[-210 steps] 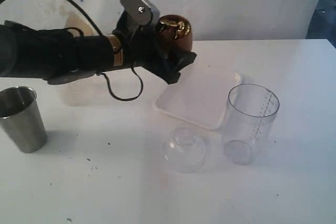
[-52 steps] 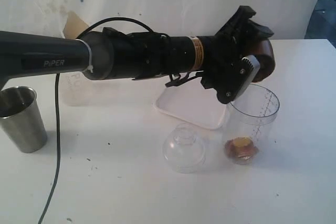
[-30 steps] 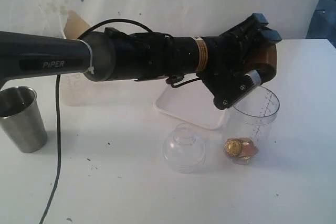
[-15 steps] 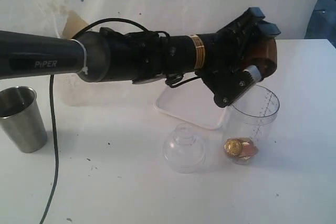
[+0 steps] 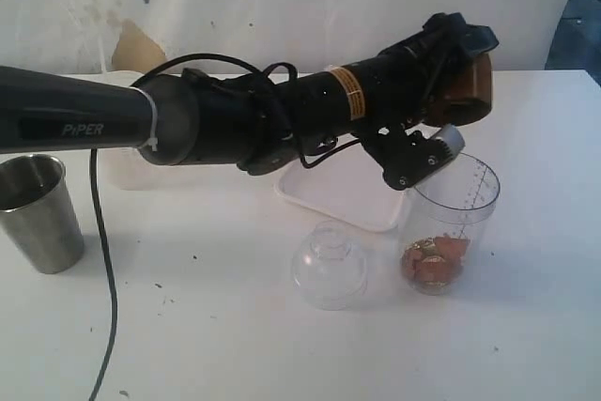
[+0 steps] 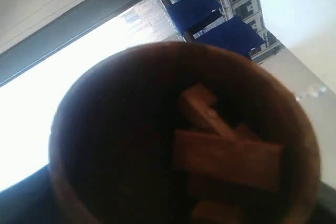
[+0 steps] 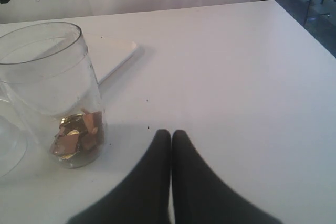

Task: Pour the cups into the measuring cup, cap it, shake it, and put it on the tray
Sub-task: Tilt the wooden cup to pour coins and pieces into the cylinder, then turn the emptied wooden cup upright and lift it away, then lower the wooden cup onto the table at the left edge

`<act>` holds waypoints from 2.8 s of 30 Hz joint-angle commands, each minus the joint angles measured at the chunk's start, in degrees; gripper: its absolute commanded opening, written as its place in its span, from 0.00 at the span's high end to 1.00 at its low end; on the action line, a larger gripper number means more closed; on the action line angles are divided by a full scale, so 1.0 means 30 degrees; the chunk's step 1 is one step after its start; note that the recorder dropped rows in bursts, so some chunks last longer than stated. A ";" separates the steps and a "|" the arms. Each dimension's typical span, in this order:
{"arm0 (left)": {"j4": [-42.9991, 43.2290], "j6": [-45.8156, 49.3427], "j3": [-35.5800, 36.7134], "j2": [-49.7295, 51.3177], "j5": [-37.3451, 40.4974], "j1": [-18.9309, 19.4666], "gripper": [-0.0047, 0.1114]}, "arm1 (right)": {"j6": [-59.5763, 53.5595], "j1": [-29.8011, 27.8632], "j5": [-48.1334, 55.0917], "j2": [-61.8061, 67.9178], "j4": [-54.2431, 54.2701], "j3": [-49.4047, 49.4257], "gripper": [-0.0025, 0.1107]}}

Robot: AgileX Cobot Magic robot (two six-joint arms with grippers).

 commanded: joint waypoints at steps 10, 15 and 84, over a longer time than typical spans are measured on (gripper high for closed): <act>-0.0543 0.1121 0.0598 -0.0280 -0.0342 -0.0585 0.96 | 0.0025 0.0095 -0.0039 -0.0103 0.0001 0.0024 0.98; -0.0532 0.1480 0.1147 -0.0165 -0.0392 -0.0598 0.96 | 0.0025 0.0095 -0.0039 -0.0103 0.0001 0.0024 0.98; -0.7595 -3.2945 0.9635 -1.1050 0.4215 1.6443 0.96 | 0.0025 0.0095 -0.0039 -0.0103 0.0001 0.0024 0.98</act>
